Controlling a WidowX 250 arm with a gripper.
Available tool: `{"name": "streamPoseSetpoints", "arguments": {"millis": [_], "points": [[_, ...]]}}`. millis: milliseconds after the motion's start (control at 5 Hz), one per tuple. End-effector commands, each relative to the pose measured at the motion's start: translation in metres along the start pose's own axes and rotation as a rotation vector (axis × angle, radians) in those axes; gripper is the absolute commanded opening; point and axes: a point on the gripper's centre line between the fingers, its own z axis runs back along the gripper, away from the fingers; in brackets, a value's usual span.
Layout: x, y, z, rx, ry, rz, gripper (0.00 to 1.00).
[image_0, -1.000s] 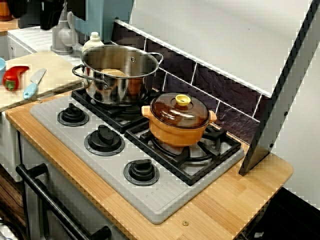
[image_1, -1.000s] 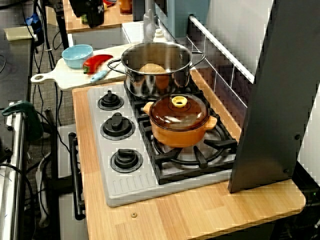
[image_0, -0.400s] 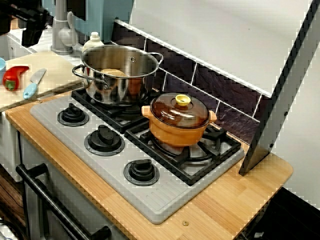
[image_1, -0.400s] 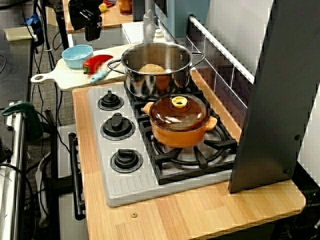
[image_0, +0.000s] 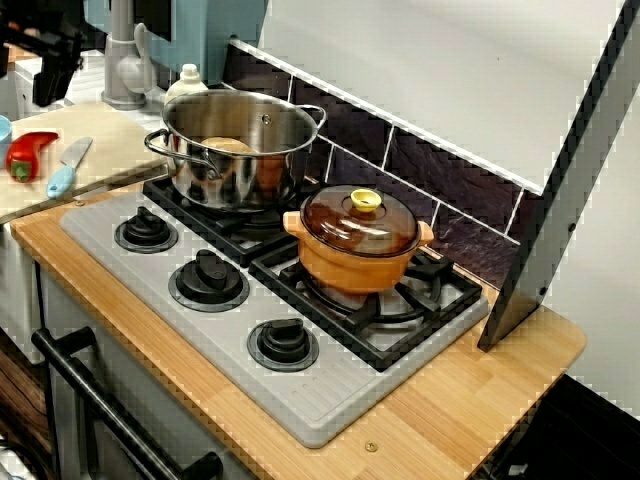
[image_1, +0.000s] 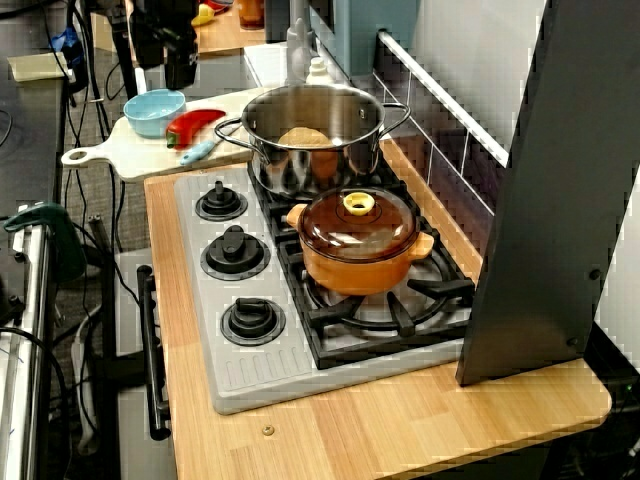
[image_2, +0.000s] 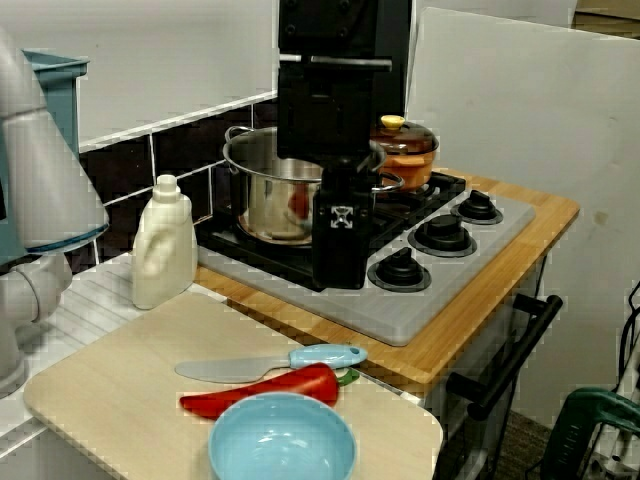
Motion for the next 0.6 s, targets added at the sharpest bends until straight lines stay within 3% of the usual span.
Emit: {"name": "streamPoseSetpoints", "arguments": {"millis": [0,400], "points": [[-0.006,0.021,0.011,0.014,-0.078,-0.106,1.00],[-0.009,0.046,-0.010,0.073,-0.063,-0.360,1.00]]}}
